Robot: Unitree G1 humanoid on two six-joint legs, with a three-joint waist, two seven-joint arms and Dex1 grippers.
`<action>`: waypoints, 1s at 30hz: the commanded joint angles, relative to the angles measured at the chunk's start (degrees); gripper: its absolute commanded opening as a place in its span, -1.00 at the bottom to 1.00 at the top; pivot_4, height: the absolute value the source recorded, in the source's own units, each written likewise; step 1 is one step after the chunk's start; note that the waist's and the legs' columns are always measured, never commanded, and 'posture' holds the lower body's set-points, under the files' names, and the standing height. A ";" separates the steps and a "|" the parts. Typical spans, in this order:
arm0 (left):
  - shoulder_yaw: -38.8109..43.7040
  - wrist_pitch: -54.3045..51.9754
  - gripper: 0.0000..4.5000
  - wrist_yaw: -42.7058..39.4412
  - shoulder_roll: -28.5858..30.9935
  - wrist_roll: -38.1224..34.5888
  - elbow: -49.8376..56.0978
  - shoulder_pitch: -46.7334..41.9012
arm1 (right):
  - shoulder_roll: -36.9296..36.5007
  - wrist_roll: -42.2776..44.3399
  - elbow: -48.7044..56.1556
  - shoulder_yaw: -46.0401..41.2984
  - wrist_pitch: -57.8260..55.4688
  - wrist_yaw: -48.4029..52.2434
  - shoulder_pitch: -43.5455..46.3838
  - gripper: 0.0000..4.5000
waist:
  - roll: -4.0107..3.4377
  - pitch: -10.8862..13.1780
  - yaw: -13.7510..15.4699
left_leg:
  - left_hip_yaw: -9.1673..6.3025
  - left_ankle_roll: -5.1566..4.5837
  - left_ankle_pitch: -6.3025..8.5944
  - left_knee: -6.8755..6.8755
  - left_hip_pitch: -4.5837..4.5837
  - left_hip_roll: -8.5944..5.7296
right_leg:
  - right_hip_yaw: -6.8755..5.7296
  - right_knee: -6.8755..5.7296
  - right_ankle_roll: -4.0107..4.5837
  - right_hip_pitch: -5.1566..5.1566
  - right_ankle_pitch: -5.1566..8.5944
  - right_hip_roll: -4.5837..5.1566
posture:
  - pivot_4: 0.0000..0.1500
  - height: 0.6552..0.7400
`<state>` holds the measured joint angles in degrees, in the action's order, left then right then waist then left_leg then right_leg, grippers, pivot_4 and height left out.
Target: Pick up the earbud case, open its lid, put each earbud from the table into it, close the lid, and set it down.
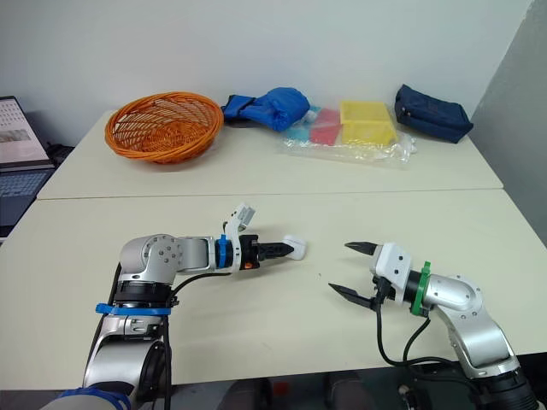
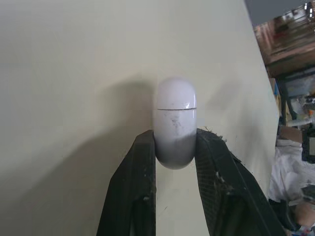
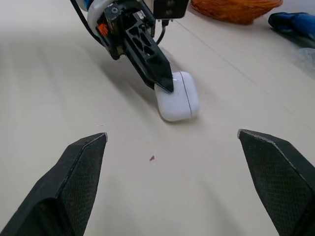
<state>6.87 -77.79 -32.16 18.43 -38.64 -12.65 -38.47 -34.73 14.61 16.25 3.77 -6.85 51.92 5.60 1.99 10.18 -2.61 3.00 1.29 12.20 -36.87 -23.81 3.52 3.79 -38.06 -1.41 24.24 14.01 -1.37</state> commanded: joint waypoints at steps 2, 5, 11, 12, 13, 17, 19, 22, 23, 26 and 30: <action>-0.05 -1.25 -0.51 1.35 0.66 0.92 0.63 2.12 | 1.06 0.29 0.43 -0.48 0.64 -1.41 1.68 0.99 | -0.01 0.00 -0.07 | 0.02 0.00 0.00 0.00 0.03 0.01 | 0.03 -0.03 0.00 0.00 0.00 0.00 | 1.00 1.00; 0.90 -1.25 -0.13 2.14 0.52 1.10 0.36 2.36 | 1.52 0.40 0.04 -0.61 0.23 -1.88 2.52 1.00 | -0.01 -0.01 -0.08 | 0.01 0.00 0.00 -0.02 0.12 0.01 | 0.04 -0.09 0.01 -0.05 -0.01 0.00 | 1.00 1.00; 3.04 -2.77 0.67 0.23 6.82 -0.51 4.08 4.08 | 0.16 0.14 -2.10 -1.01 1.08 -0.25 3.67 1.00 | 0.01 -0.04 -0.45 | 0.10 0.00 0.00 -0.04 0.29 0.02 | 0.13 -0.11 0.02 -0.15 -0.04 0.01 | 1.00 1.00; 3.09 -2.54 0.81 -0.81 8.78 -0.74 5.04 4.70 | -0.13 0.10 -2.67 -1.08 1.34 0.13 3.84 1.00 | 0.02 -0.04 -0.83 | 0.11 0.00 0.00 -0.02 0.30 0.03 | 0.15 -0.12 0.02 -0.15 -0.04 0.00 | 1.00 1.00; 3.00 -2.31 0.92 -1.56 10.10 -0.97 5.68 5.14 | -0.32 0.06 -3.07 -1.10 1.55 0.40 3.96 1.00 | 0.03 -0.04 -1.03 | 0.14 0.00 0.00 0.02 0.36 0.05 | 0.21 -0.14 0.03 -0.14 -0.04 -0.02 | 1.00 1.00; -2.19 21.79 0.98 -16.69 20.62 5.78 12.38 11.64 | -2.13 1.95 -3.67 -2.42 1.50 2.58 4.09 1.00 | 0.06 -0.02 -1.48 | 0.17 0.01 0.00 0.12 0.54 0.05 | 0.29 -0.41 0.19 -0.09 0.07 -0.02 | 1.00 1.00; -5.16 43.69 0.98 -28.05 26.88 12.83 14.11 16.66 | -3.49 2.73 -3.99 -3.04 1.12 4.23 4.66 1.00 | 0.13 0.03 -1.56 | 0.24 0.04 0.01 0.27 0.72 0.06 | 0.37 -0.59 0.44 -0.04 0.22 0.18 | 1.00 1.00; -5.91 69.68 0.98 -35.87 29.61 19.91 8.02 19.69 | -4.69 4.59 -4.37 -3.61 -0.31 6.00 6.03 1.00 | 0.13 0.03 -0.54 | 0.32 0.06 -0.01 0.41 0.78 0.04 | 0.31 -0.64 1.09 -0.04 0.61 0.48 | 1.00 1.00; -5.79 74.01 0.98 -36.24 29.32 21.10 6.01 19.55 | -4.78 4.99 -4.40 -3.71 -0.64 6.23 6.24 1.00 | 0.14 0.03 -0.07 | 0.31 0.06 -0.01 0.49 0.82 0.07 | 0.33 -0.63 1.11 -0.07 0.62 0.53 | 1.00 1.00; -3.21 73.53 0.98 -33.83 27.41 19.90 4.47 20.07 | -5.31 5.49 -4.44 -3.93 -1.11 7.15 6.71 1.00 | 0.14 0.03 1.00 | 0.36 0.05 -0.01 0.49 0.79 0.08 | 0.31 -0.60 1.08 -0.09 0.67 0.57 | 1.00 1.00; -0.13 73.41 0.98 -30.18 25.88 18.73 5.38 22.24 | -6.12 5.94 -4.75 -4.07 -1.71 8.23 7.49 1.00 | 0.16 0.03 0.93 | 0.45 0.04 0.01 0.50 0.65 0.05 | 0.27 -0.62 0.64 -0.04 0.86 0.53 | 1.00 1.00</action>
<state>4.03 -4.43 -63.85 44.22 -18.90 -9.14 -16.15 -40.31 19.22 10.80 1.20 -8.69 59.52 12.07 2.15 10.21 -1.68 3.45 1.34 12.22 -36.37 -23.20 3.56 4.06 -38.67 -1.03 24.20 14.76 -0.84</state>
